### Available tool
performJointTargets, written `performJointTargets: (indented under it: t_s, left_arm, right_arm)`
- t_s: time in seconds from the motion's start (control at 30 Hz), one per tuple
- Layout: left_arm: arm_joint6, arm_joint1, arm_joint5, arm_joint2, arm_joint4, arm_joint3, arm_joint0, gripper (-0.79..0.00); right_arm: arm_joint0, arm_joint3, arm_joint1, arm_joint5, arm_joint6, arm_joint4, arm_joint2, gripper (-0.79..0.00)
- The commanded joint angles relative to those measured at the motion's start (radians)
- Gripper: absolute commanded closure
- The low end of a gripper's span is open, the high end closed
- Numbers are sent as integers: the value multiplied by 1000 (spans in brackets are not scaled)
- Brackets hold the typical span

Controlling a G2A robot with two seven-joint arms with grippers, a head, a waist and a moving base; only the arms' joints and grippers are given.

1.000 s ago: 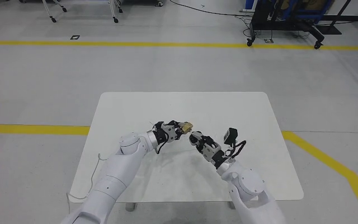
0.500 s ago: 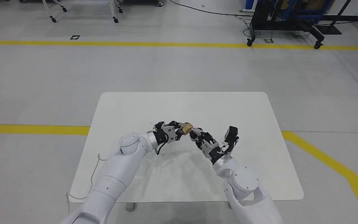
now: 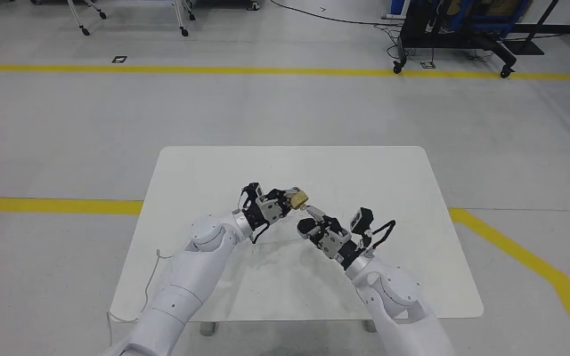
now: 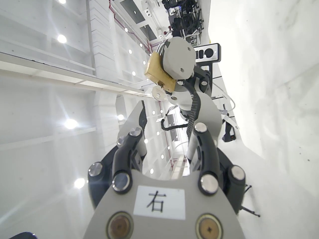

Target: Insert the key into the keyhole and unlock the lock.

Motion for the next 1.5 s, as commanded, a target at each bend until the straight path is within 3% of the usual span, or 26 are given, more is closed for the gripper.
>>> performJointTargets:
  t_s: [0.0, 0.2, 0.33, 0.53, 1.13, 1.2, 1.37, 1.47]
  left_arm:
    - [-20, 1, 2, 4, 11, 0, -1, 0]
    - [-49, 3, -3, 8, 25, 1, -1, 0]
    - [-58, 4, -8, 3, 18, -1, 0, 0]
    - [-60, 5, -11, 2, 18, -2, 2, 0]
    - [-61, 4, -9, 4, 11, 0, -1, 0]
    - [-62, 4, -10, 4, 11, 1, -2, 0]
    - [-64, 5, -16, -1, 7, 1, -3, 0]
    - [-65, 5, -16, -3, 5, 1, -3, 0]
  right_arm:
    - [13, 24, 1, 1, 27, 38, 7, -336]
    - [46, 80, 8, 12, 103, 117, 31, -339]
    - [51, 90, 11, 12, 114, 120, 26, -268]
    - [55, 92, 15, 6, 110, 120, 13, -237]
    - [54, 69, 29, 5, 104, 123, -1, -222]
    - [59, 75, 29, 8, 103, 135, -5, -188]
    - [66, 82, 31, 5, 101, 150, -10, 0]
    - [70, 92, 32, 2, 104, 161, -14, 0]
